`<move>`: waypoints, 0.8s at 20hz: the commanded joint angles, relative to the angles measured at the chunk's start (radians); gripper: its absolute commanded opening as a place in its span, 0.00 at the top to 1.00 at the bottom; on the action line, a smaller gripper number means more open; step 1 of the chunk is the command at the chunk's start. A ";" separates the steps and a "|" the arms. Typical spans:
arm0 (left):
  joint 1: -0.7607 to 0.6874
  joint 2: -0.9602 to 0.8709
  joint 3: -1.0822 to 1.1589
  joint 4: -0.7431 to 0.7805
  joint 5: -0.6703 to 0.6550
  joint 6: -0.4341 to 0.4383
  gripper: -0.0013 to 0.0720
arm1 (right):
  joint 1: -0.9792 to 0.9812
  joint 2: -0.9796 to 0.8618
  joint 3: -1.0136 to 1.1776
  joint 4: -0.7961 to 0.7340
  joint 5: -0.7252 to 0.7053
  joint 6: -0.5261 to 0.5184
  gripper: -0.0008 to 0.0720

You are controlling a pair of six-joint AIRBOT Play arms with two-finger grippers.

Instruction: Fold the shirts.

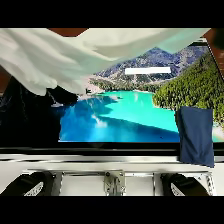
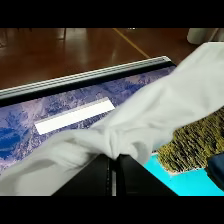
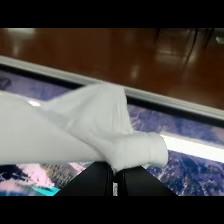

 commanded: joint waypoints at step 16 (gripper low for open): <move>0.001 0.043 -0.797 0.406 -0.211 -0.202 0.92 | -0.003 -0.089 -0.679 -0.272 0.198 0.167 0.88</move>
